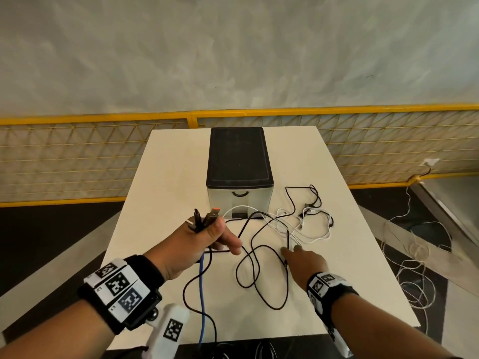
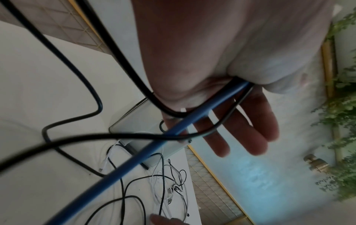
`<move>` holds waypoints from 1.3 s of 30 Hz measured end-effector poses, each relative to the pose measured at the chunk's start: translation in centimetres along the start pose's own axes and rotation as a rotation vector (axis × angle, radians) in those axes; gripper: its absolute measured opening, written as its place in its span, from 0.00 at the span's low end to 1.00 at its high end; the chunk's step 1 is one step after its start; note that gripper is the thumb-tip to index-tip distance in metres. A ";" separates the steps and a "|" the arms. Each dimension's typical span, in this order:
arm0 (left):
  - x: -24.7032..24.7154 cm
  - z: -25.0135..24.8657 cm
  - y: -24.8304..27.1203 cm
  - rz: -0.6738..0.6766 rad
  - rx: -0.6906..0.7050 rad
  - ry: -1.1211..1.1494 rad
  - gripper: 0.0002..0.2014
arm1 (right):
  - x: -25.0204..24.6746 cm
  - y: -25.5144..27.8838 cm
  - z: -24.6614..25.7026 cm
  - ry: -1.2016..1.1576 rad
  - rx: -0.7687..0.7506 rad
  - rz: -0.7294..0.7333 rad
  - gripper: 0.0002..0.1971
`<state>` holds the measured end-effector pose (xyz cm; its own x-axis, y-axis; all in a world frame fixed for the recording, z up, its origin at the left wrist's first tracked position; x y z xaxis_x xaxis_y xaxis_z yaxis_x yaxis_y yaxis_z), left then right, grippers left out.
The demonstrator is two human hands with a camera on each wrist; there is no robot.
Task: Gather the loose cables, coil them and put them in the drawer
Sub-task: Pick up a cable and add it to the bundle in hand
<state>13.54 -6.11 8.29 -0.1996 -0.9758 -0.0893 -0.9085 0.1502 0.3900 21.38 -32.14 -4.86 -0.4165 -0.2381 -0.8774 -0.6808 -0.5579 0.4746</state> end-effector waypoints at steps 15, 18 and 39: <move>1.4 -2.0 -4.0 -0.095 -0.038 0.194 0.23 | -14.3 3.4 4.9 -1.067 -0.365 -0.419 0.08; 2.4 -3.3 -4.6 0.000 -0.023 0.363 0.21 | -16.2 3.4 6.1 -1.345 -0.356 -0.525 0.07; -0.4 -3.7 -3.2 -0.161 -0.114 0.586 0.21 | -11.5 5.2 8.9 -1.645 0.072 -0.131 0.23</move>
<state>17.93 -6.76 10.49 0.2011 -0.9148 0.3504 -0.8592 0.0071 0.5117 17.27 -25.20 8.35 -0.4773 0.8752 0.0787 -0.7659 -0.4582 0.4510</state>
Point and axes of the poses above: each hand's wrist, its own y-axis away from the middle knuckle, its own x-axis out of the palm, z = x × y, the point moved 1 cm from there along -y, towards the middle knuckle, and after that the axes turned 15 degrees about -x, right-handed, at the moved point
